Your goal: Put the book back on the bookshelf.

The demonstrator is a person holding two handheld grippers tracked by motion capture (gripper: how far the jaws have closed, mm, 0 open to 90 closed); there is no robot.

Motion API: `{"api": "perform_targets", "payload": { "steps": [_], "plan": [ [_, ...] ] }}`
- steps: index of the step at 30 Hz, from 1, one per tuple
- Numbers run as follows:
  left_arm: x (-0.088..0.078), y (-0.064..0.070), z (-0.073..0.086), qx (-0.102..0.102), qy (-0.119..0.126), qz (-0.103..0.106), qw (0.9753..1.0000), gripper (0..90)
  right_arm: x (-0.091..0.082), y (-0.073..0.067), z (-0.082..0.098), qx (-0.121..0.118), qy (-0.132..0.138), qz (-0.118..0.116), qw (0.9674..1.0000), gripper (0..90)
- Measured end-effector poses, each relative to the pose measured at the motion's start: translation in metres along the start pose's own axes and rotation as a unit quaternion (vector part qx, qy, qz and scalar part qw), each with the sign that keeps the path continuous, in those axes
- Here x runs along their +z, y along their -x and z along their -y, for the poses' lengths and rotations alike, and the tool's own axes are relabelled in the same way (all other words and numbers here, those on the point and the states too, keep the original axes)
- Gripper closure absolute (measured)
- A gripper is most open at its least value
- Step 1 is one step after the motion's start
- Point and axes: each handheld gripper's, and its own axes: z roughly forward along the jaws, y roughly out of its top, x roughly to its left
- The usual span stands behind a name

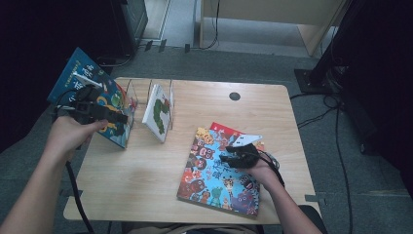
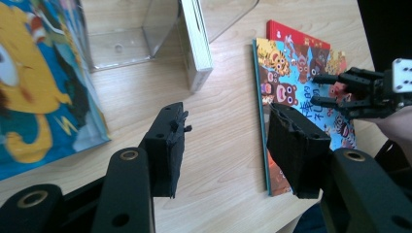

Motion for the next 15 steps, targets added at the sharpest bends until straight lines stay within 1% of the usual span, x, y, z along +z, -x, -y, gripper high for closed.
{"api": "perform_targets", "payload": {
  "steps": [5,10,14,15],
  "plan": [
    [0.014,0.001,0.005,0.006,-0.004,0.005,1.0,48.8,0.0,0.0,0.001,0.0,0.002,0.003,1.0,50.0],
    [0.028,0.002,0.009,0.01,-0.008,0.017,0.9998,49.4,-0.001,0.001,0.001,-0.002,0.002,0.005,1.0,50.2],
    [0.041,0.005,0.012,0.019,-0.006,0.012,0.9997,49.4,-0.002,0.001,0.002,-0.006,0.001,0.005,1.0,50.3],
    [0.044,0.006,0.012,0.025,-0.007,0.009,0.9996,49.4,-0.002,0.001,0.002,-0.006,0.001,0.006,1.0,50.3]
  ]
}}
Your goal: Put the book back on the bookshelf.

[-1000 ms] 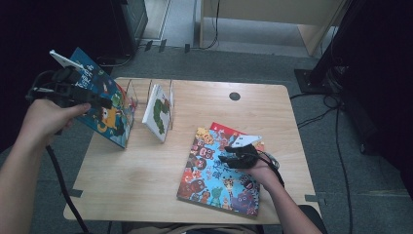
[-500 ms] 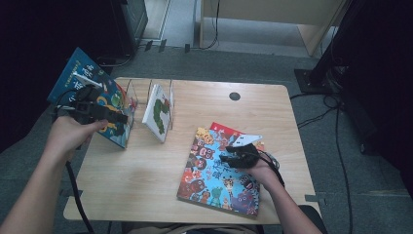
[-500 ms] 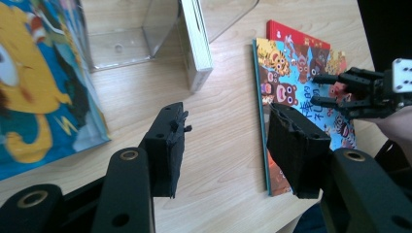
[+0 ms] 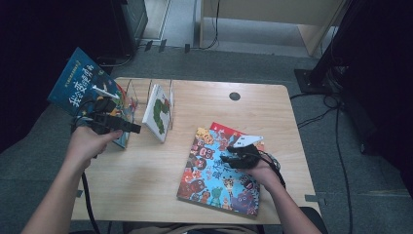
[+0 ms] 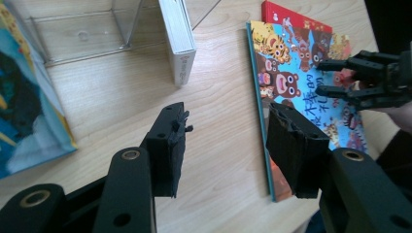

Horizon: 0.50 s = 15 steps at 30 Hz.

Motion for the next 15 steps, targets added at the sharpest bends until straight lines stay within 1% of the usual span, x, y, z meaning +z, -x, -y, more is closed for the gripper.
{"api": "perform_targets", "payload": {
  "steps": [2,4,6,11,15],
  "plan": [
    [0.008,0.004,0.001,0.016,-0.002,-0.01,0.9998,50.5,-0.001,0.0,0.0,-0.003,-0.001,0.0,1.0,49.7],
    [0.016,0.005,0.001,0.02,-0.011,-0.003,0.9997,50.4,-0.002,0.0,0.001,0.0,-0.002,0.003,1.0,49.3],
    [0.023,0.005,0.001,0.02,-0.016,0.003,0.9997,50.4,-0.002,0.0,0.003,-0.003,0.002,0.006,1.0,49.3],
    [0.039,0.005,0.002,0.022,-0.021,0.016,0.9994,50.4,-0.006,0.0,0.007,0.004,0.003,0.009,0.9999,50.2],
    [0.048,0.008,0.003,0.027,-0.021,0.019,0.9992,50.2,-0.009,0.001,0.01,0.003,0.007,0.011,0.9999,51.5]
  ]
}}
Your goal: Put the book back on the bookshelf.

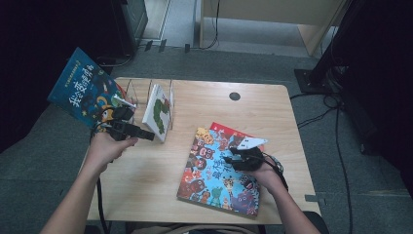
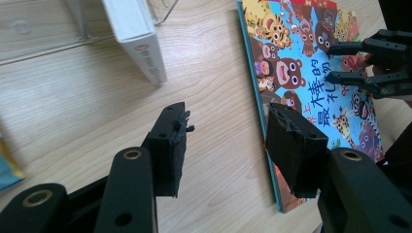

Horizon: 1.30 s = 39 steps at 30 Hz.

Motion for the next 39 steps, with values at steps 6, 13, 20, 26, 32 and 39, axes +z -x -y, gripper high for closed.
{"api": "perform_targets", "payload": {
  "steps": [6,13,20,26,32,39],
  "plan": [
    [0.015,0.001,0.001,0.005,-0.003,0.006,1.0,49.7,-0.004,0.001,0.003,0.01,0.001,0.006,0.9999,54.9],
    [0.027,0.0,0.002,0.007,0.001,0.012,0.9999,49.4,-0.007,0.002,0.007,0.013,0.003,0.016,0.9998,58.3],
    [0.04,0.002,0.004,0.014,0.003,0.022,0.9997,49.2,-0.011,0.004,0.009,0.017,0.007,0.016,0.9997,64.3],
    [0.06,0.007,0.007,0.027,-0.006,0.031,0.9991,48.6,-0.018,0.005,0.014,0.02,0.011,0.018,0.9996,74.1],
    [0.076,0.012,0.004,0.036,-0.011,0.035,0.9987,48.0,-0.023,0.008,0.021,0.028,0.011,0.024,0.9993,82.3],
    [0.087,0.019,0.003,0.054,-0.011,0.041,0.9977,48.1,-0.03,0.012,0.029,0.034,0.017,0.039,0.9985,88.4]
  ]
}}
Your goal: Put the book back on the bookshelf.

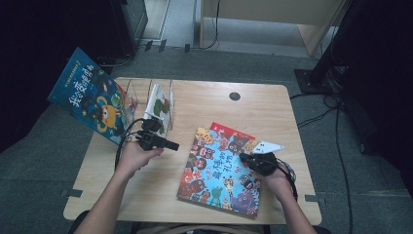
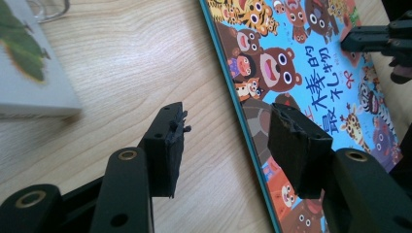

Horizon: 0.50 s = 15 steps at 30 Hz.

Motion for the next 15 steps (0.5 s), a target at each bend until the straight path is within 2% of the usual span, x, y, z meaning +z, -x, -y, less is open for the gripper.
{"api": "perform_targets", "payload": {
  "steps": [2,6,12,14,15],
  "plan": [
    [0.004,0.001,0.0,0.004,-0.008,0.0,1.0,49.2,-0.002,0.001,0.002,0.001,0.0,0.005,1.0,90.0],
    [0.011,0.003,-0.001,0.007,-0.013,0.012,0.9998,53.7,-0.008,0.003,0.006,0.006,0.001,0.013,0.9999,90.0],
    [0.017,0.005,-0.002,0.011,-0.008,0.017,0.9998,58.8,-0.015,0.007,0.013,0.014,0.003,0.029,0.9995,90.0],
    [0.018,0.004,-0.002,0.006,-0.005,0.02,0.9998,60.6,-0.018,0.009,0.015,0.018,0.003,0.033,0.9993,90.0],
    [0.02,0.002,-0.003,-0.001,-0.013,0.028,0.9995,63.8,-0.019,0.009,0.016,0.02,0.003,0.035,0.9992,90.0]
  ]
}}
